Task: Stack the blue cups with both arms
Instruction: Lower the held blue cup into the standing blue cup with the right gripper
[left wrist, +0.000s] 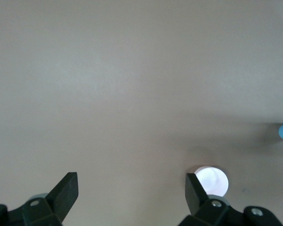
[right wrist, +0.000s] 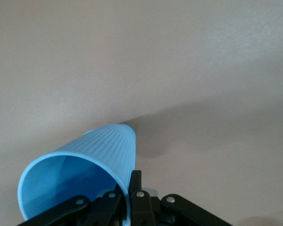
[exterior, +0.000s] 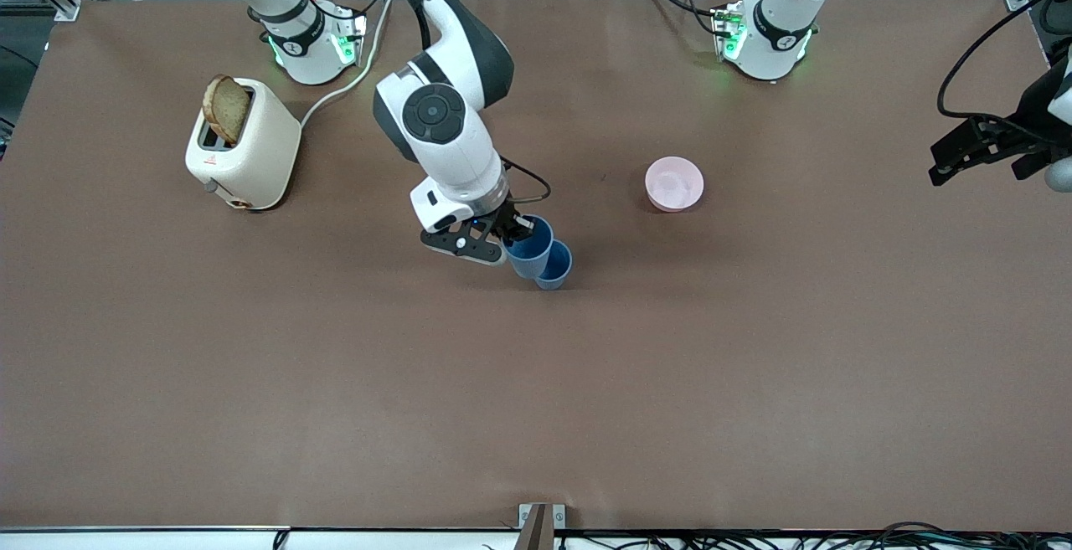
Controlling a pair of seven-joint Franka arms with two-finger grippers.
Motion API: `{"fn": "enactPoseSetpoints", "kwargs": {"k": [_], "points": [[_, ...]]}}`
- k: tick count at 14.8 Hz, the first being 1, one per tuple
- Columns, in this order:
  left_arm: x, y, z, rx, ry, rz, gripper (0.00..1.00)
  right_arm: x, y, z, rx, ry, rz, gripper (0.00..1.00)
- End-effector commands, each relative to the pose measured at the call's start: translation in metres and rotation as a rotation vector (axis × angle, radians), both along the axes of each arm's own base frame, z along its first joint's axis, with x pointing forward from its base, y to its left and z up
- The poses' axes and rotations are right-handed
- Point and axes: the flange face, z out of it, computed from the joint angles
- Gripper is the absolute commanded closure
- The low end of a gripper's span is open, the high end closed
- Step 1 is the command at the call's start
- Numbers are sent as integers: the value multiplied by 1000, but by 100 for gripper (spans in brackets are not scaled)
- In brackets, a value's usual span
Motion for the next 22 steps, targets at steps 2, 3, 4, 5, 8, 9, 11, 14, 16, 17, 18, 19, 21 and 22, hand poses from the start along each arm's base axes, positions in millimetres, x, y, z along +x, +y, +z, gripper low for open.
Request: {"fn": "enactPoseSetpoints", "kwargs": {"k": [2, 3, 4, 5, 8, 9, 11, 14, 16, 17, 18, 19, 21, 22], "points": [[-32, -15, -20, 4, 8, -28, 0, -10, 19, -2, 38, 21, -13, 100], [-33, -20, -17, 4, 2, -37, 0, -12, 20, -1, 40, 26, -12, 100], [-31, -21, -17, 4, 2, -48, 0, -17, 26, -2, 37, 31, -2, 100], [-32, -24, -17, 5, 2, -54, 0, -19, 28, -1, 39, 30, -10, 100], [-32, -39, -16, 5, 0, -80, 0, -19, 29, -3, 38, 23, -12, 100], [-32, -40, -16, 5, 1, -85, 0, -18, 29, -3, 37, 22, -8, 99], [-32, -36, -15, 6, 6, -88, 0, -15, 29, -13, 41, 10, -9, 99], [-36, -29, -17, 10, 37, -95, 0, -14, 30, -24, 37, 9, -11, 99], [-38, -29, -18, 12, 46, -94, 0, -14, 31, -31, 26, 11, -6, 99], [-37, -30, -18, 12, 47, -94, 0, -15, 30, -32, 24, 13, -5, 99], [-37, -30, -18, 12, 46, -93, 0, -15, 30, -34, 20, 15, -4, 99], [-36, -30, -17, 12, 43, -93, 0, -15, 31, -34, 21, 13, -2, 96], [-36, -30, -19, 12, 46, -91, 0, -15, 31, -37, 18, 16, -1, 74], [-35, -30, -18, 11, 40, -91, 0, -16, 31, -37, 17, 18, -1, 60]]}}
